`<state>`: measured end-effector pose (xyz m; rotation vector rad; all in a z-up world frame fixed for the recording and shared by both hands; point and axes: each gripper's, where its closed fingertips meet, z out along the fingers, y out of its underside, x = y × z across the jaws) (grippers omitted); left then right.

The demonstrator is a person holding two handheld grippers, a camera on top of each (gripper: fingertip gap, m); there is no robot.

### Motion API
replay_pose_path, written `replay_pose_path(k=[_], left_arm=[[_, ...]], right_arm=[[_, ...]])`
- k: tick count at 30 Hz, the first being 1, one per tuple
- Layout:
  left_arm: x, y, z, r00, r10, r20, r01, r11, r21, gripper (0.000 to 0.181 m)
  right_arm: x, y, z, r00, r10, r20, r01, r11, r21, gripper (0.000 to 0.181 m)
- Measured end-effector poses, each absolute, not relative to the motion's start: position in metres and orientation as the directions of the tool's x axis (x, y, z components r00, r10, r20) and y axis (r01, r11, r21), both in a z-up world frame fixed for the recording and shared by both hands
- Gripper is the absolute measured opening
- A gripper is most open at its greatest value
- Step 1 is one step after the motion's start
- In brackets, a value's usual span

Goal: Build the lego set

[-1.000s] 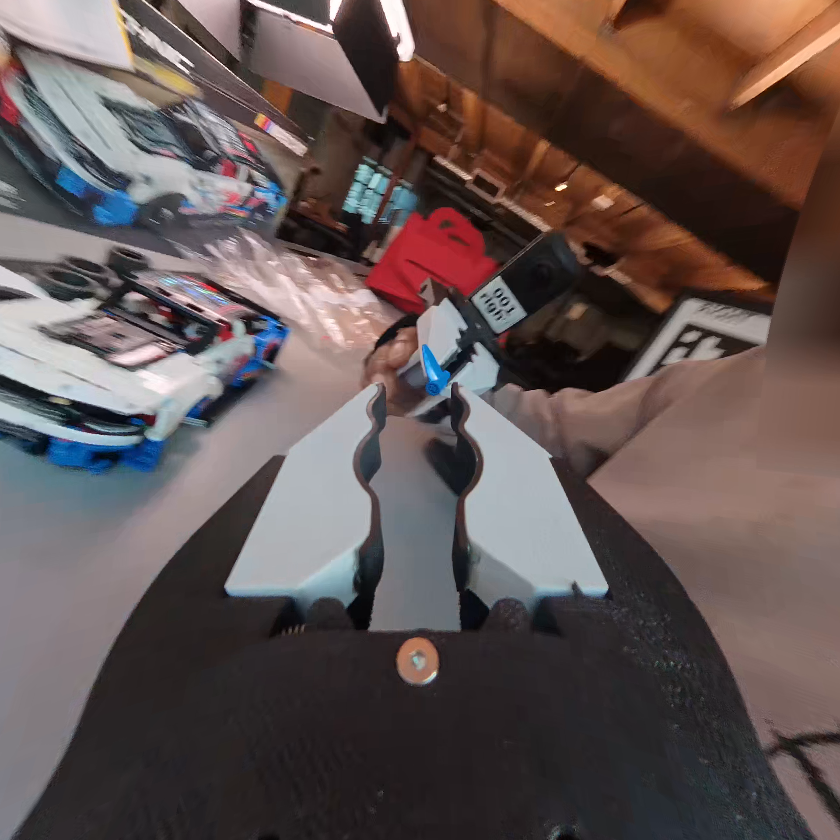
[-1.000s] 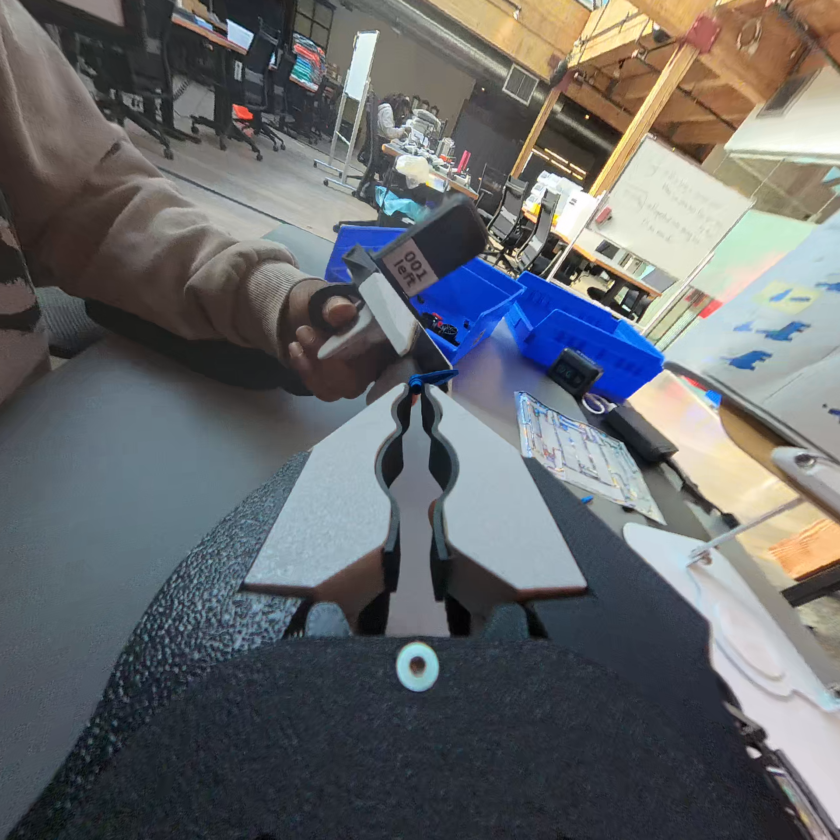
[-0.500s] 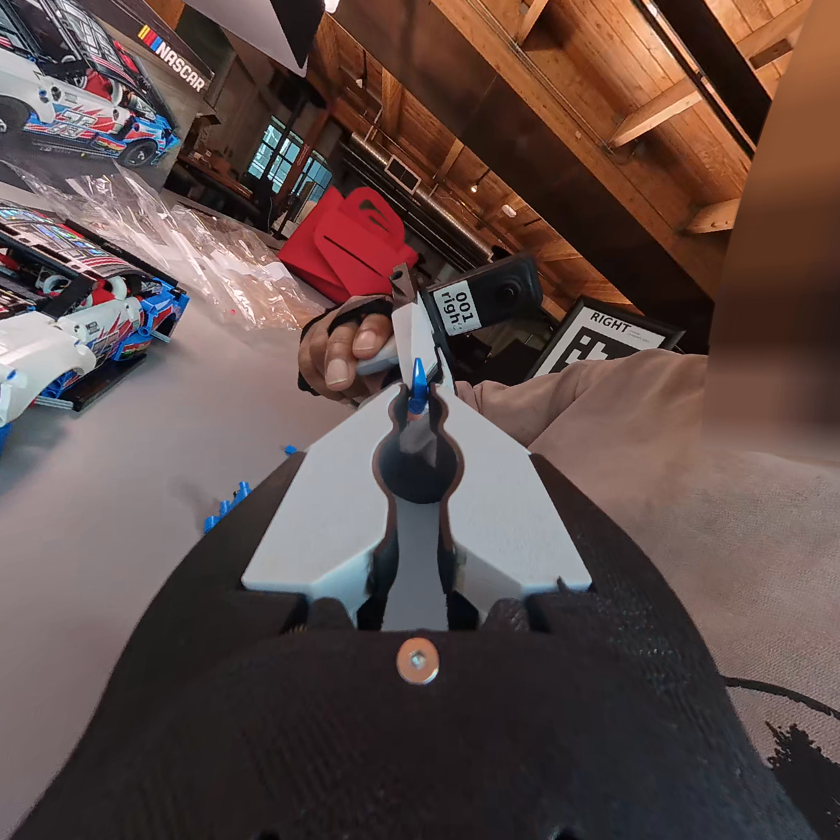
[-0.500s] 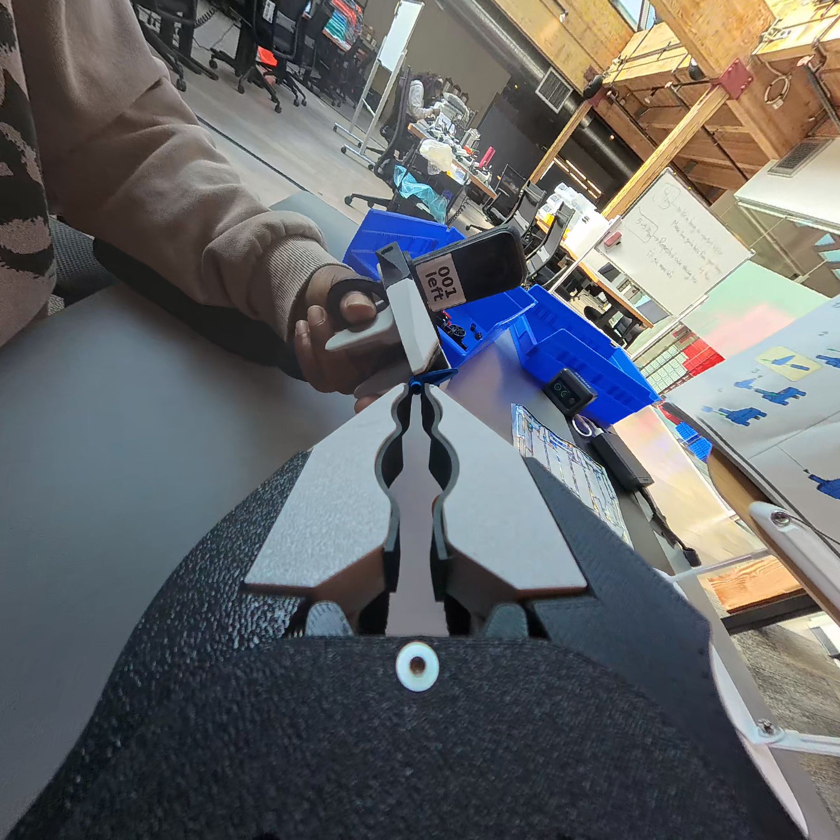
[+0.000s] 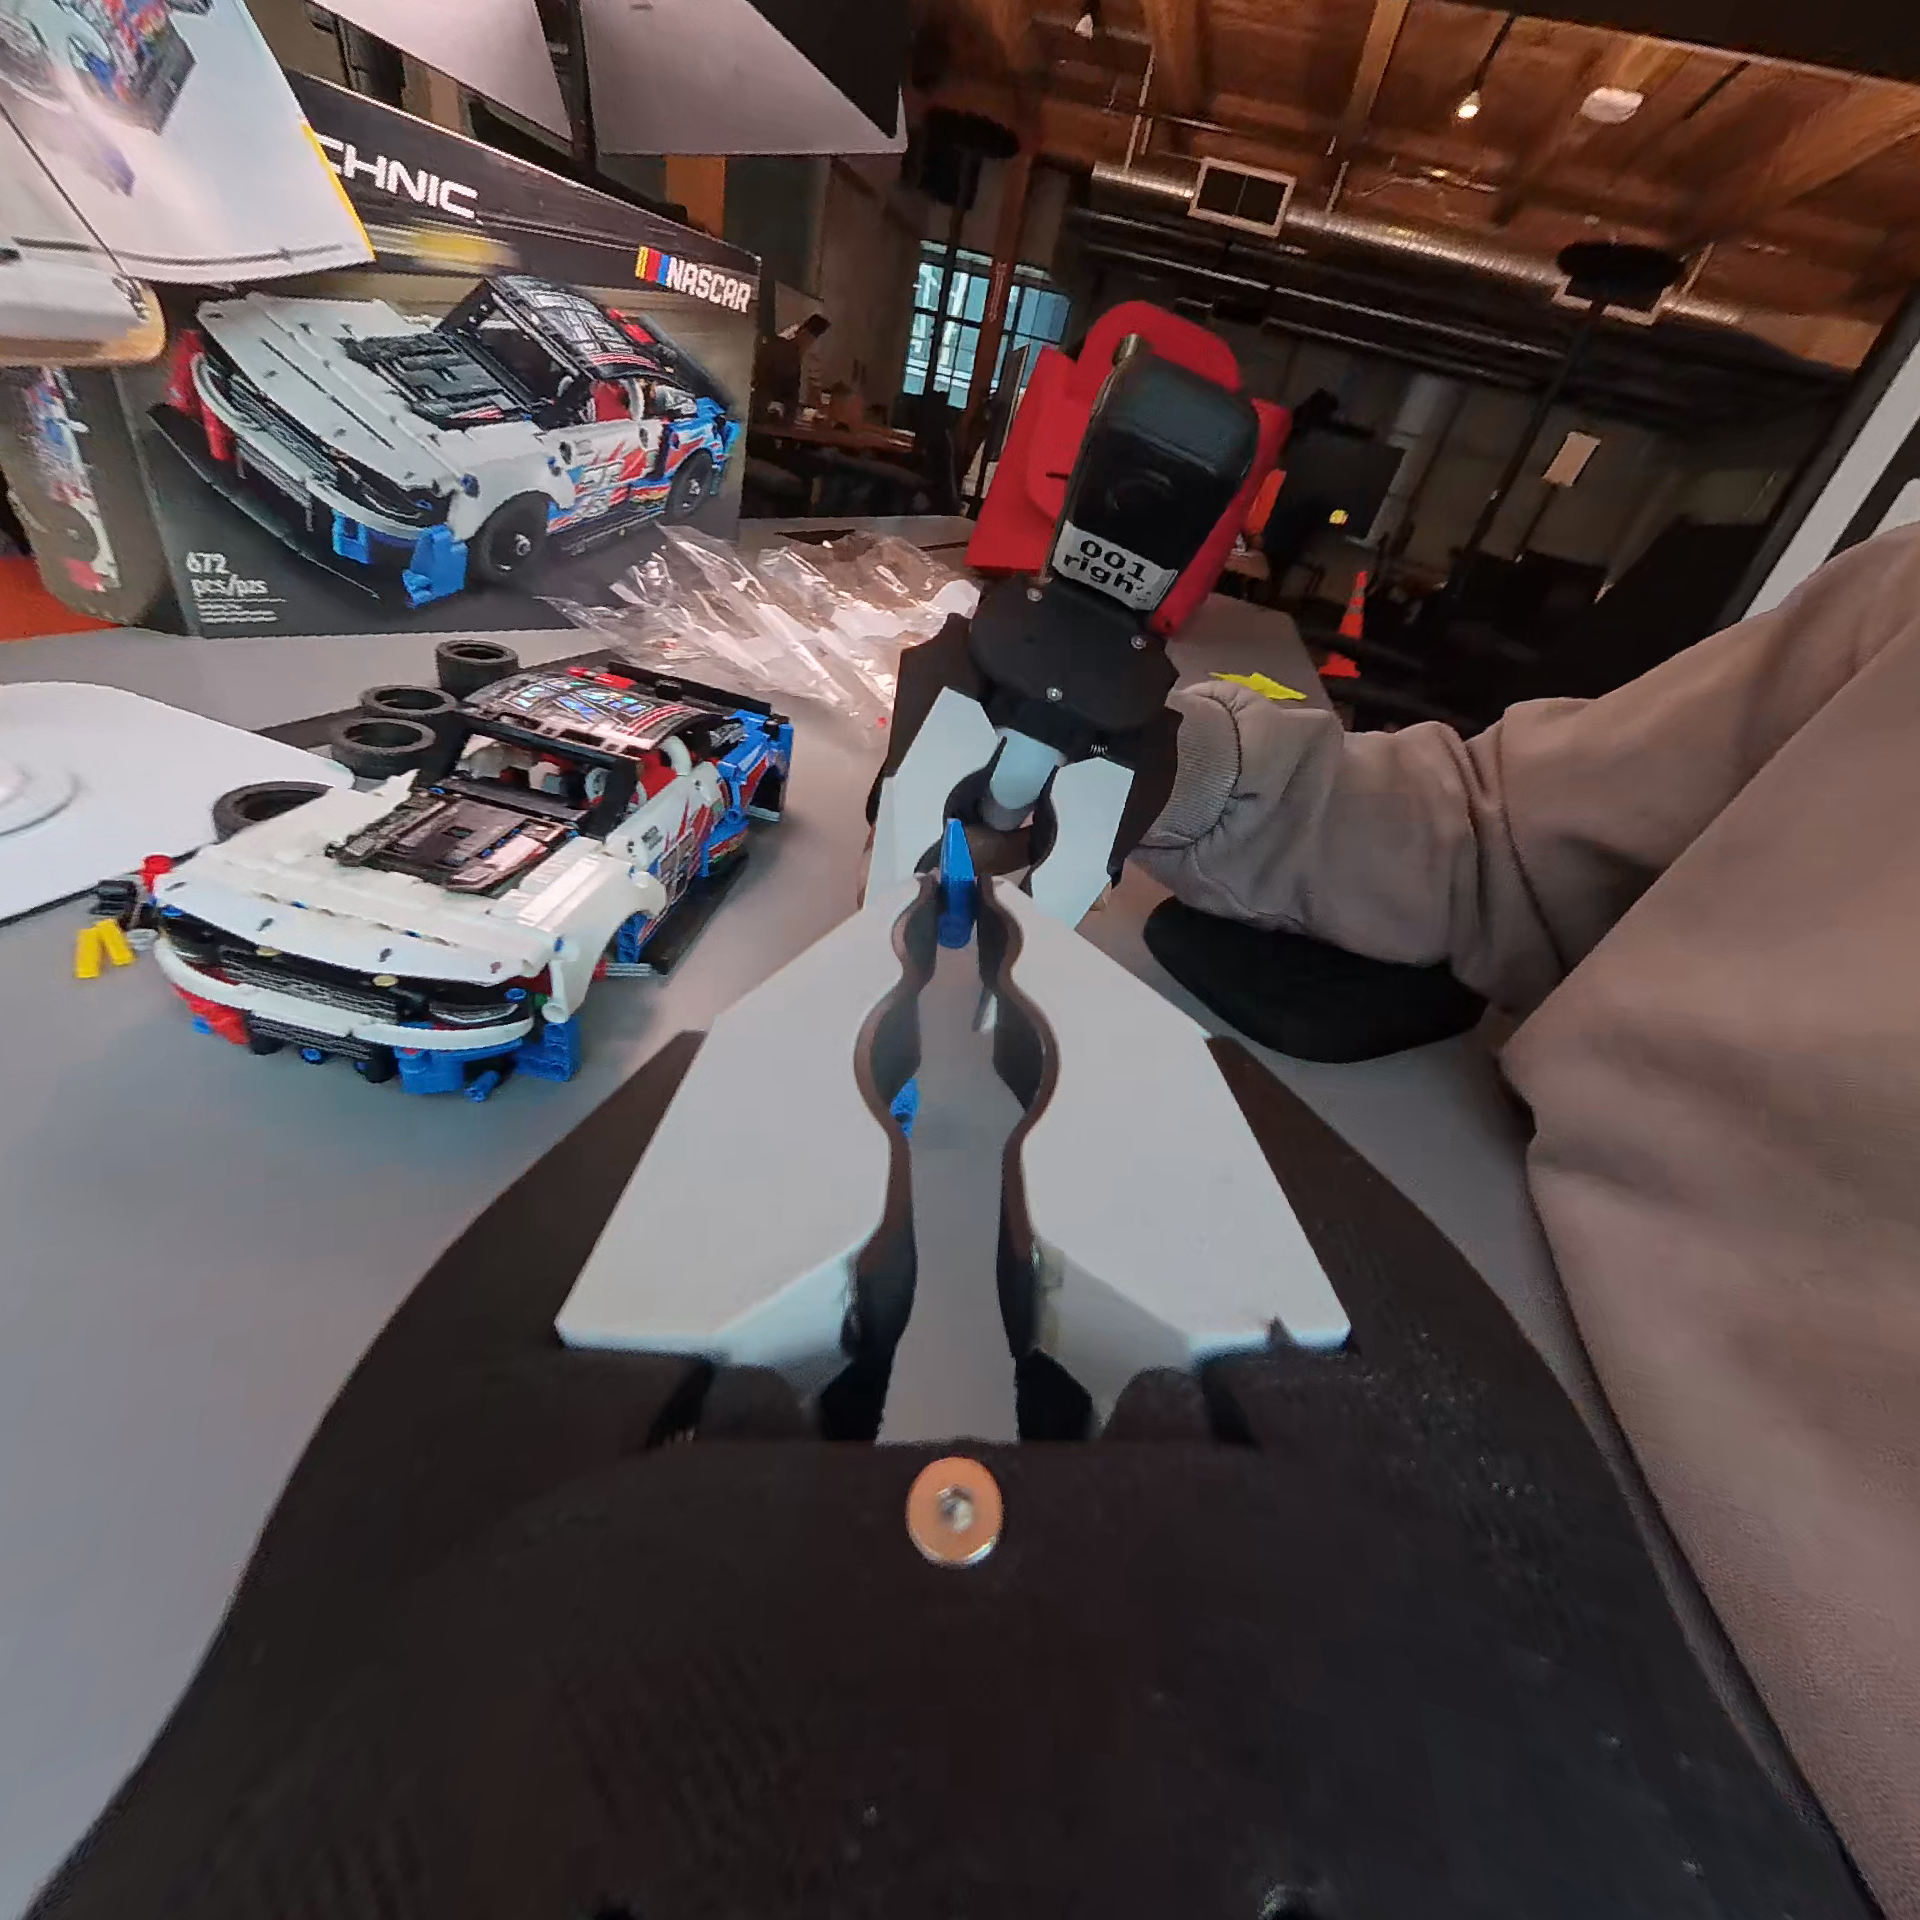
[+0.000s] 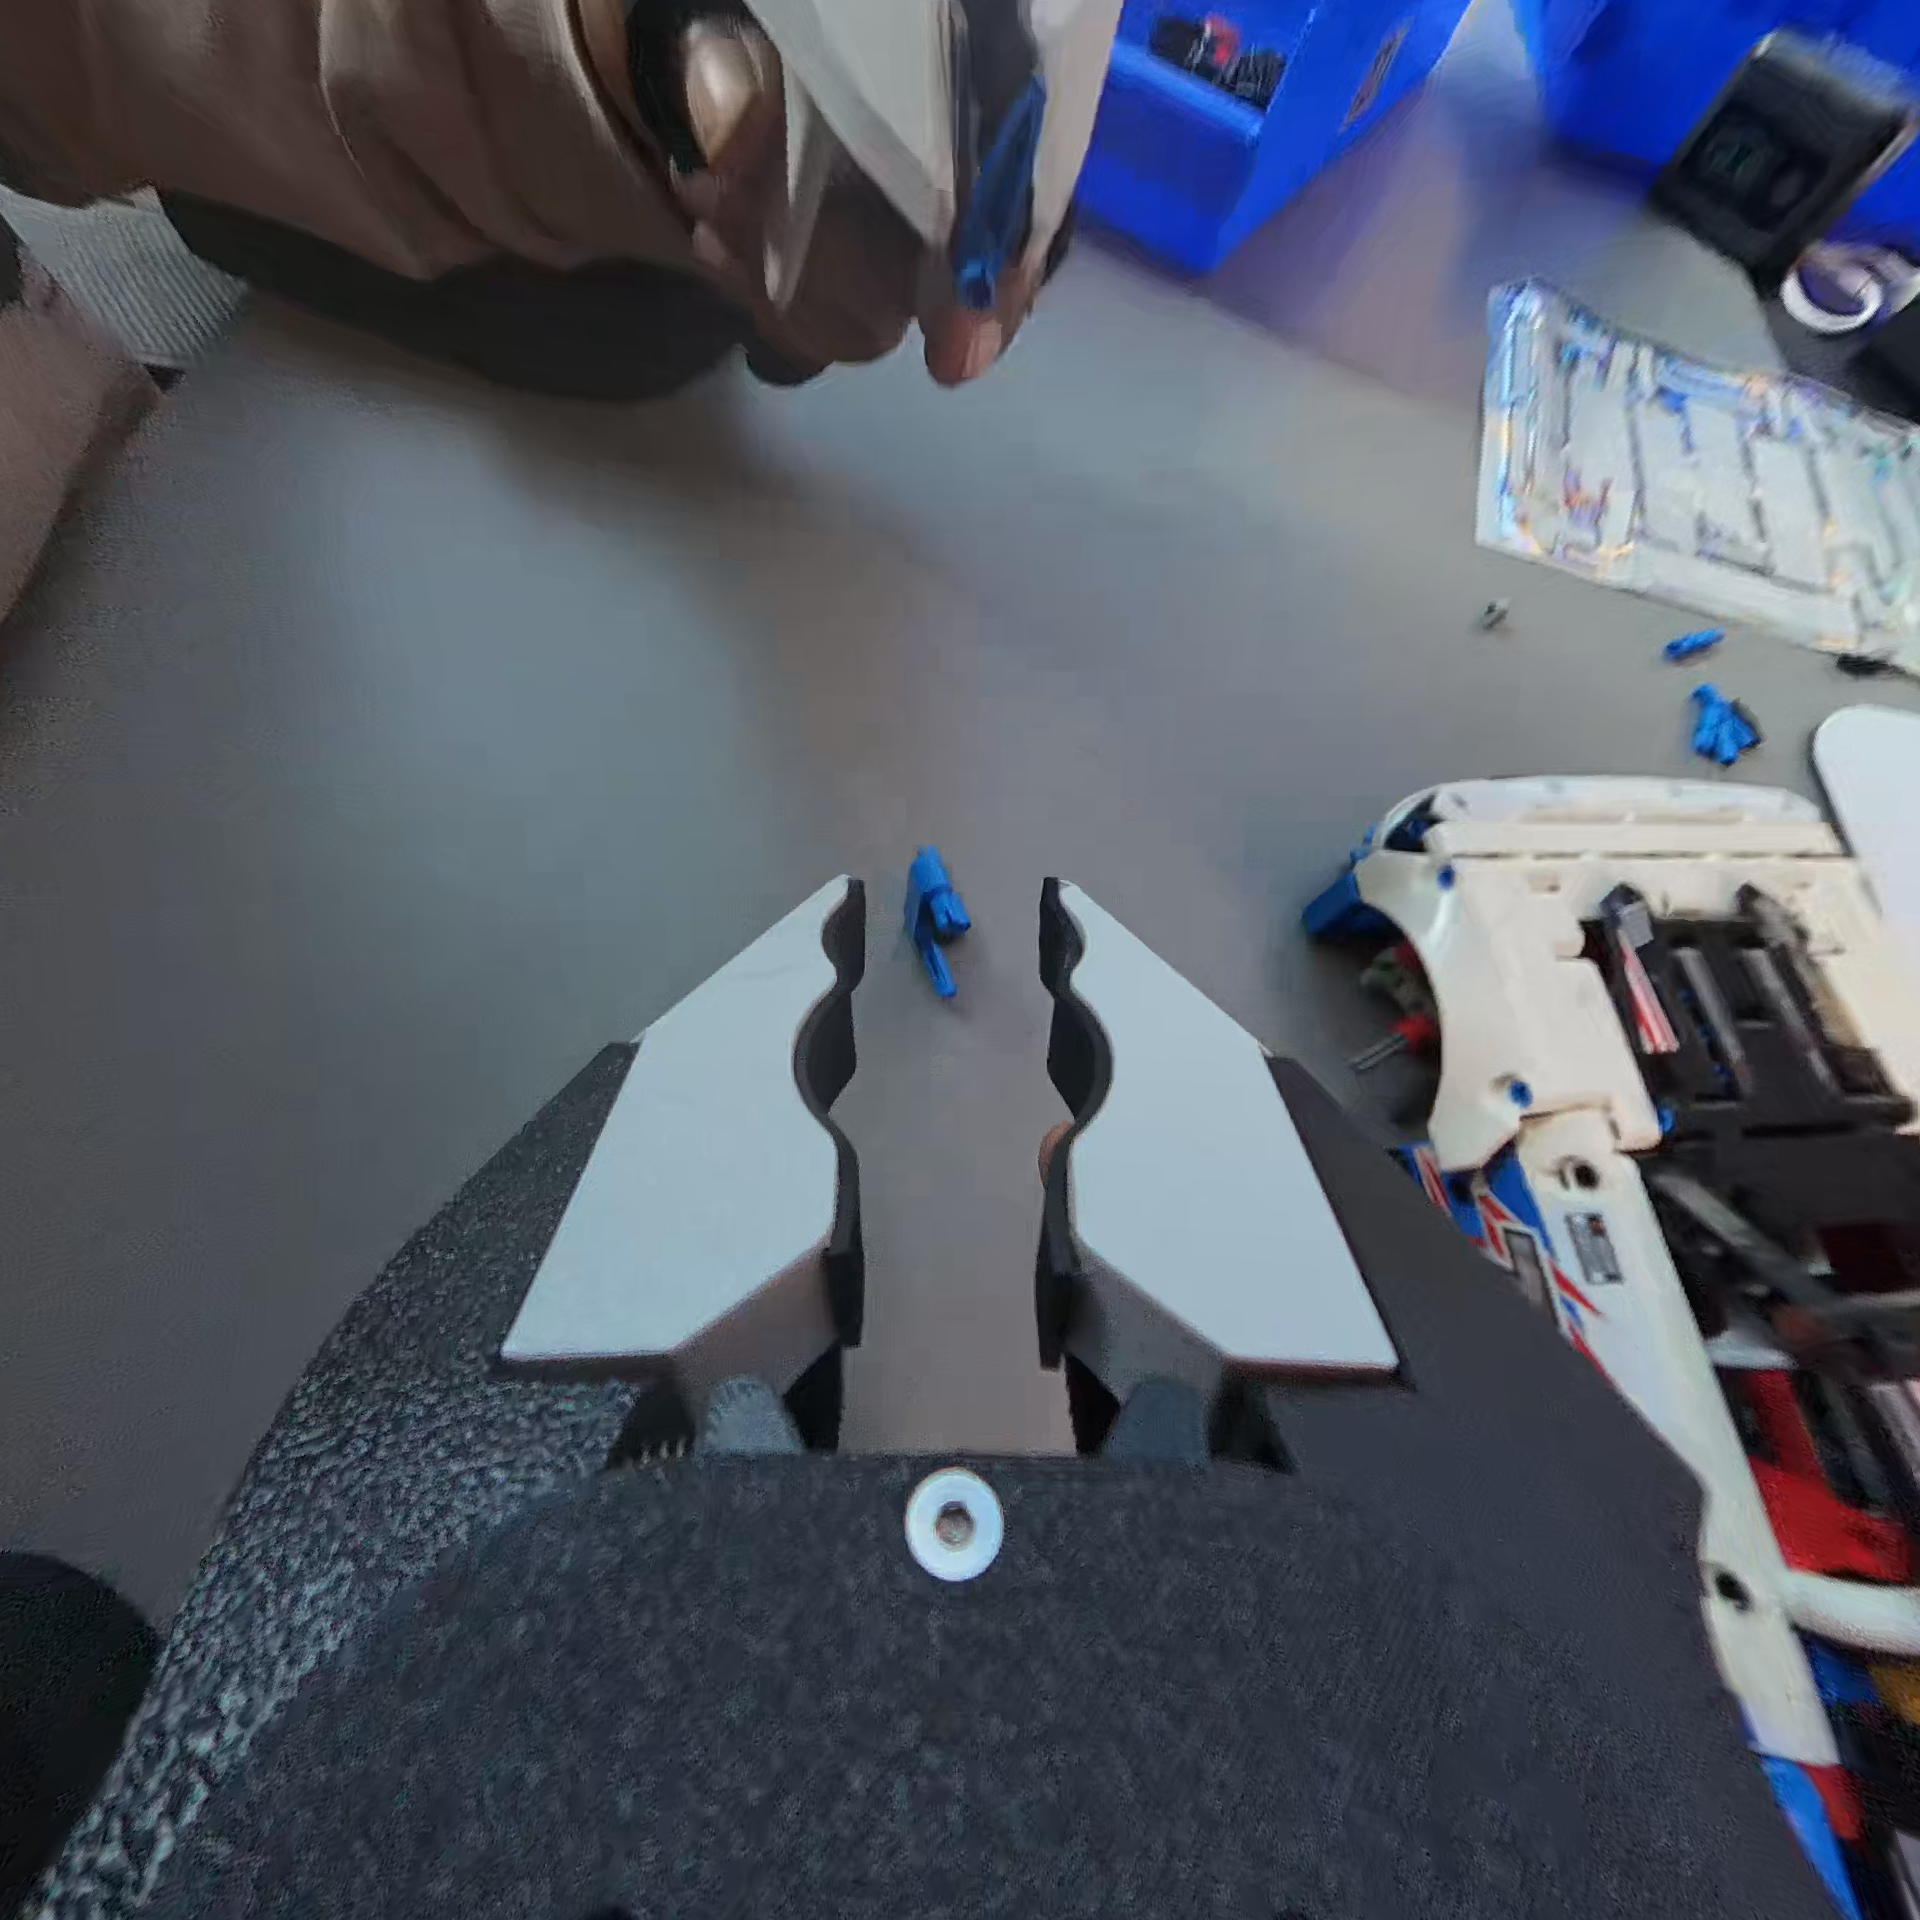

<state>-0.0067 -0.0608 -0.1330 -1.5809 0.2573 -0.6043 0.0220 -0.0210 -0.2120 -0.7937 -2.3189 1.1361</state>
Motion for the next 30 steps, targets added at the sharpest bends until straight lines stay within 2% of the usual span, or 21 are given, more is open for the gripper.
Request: replay_pose_path(k=[4,8,12,18,22,24,26,30], left_arm=[[-0.010,-0.059,-0.139,0.855,-0.479,0.200,0.160,-0.123,-0.979,0.005],[-0.013,-0.056,-0.146,0.858,-0.460,0.226,0.169,-0.164,-0.972,0.005],[-0.023,-0.051,-0.164,0.882,-0.409,0.235,0.145,-0.238,-0.960,0.005],[-0.027,-0.050,-0.176,0.900,-0.389,0.197,0.087,-0.283,-0.955,0.005],[-0.018,-0.051,-0.182,0.887,-0.422,0.189,0.055,-0.310,-0.949,0.005],[-0.011,-0.052,-0.183,0.872,-0.448,0.196,0.051,-0.315,-0.948,0.005],[-0.003,-0.053,-0.180,0.855,-0.479,0.199,0.051,-0.305,-0.951,0.005],[0.010,-0.056,-0.172,0.829,-0.517,0.214,0.071,-0.283,-0.956,0.005]], right_arm=[[0.025,-0.016,-0.239,-0.751,0.653,0.099,0.373,0.543,-0.752,0.039],[0.025,-0.020,-0.250,-0.774,0.626,0.095,0.375,0.574,-0.728,0.037],[0.024,-0.025,-0.251,-0.805,0.589,0.074,0.372,0.598,-0.710,0.024],[0.014,-0.028,-0.253,-0.814,0.574,0.090,0.361,0.622,-0.695,0.026],[0.014,-0.032,-0.254,-0.826,0.557,0.083,0.354,0.629,-0.692,0.010],[0.013,-0.038,-0.246,-0.815,0.578,0.032,0.366,0.559,-0.744,0.008],[0.012,-0.044,-0.226,-0.786,0.614,-0.065,0.379,0.396,-0.836,0.007],[0.021,-0.050,-0.196,-0.721,0.668,-0.183,0.403,0.190,-0.895,0.005]])
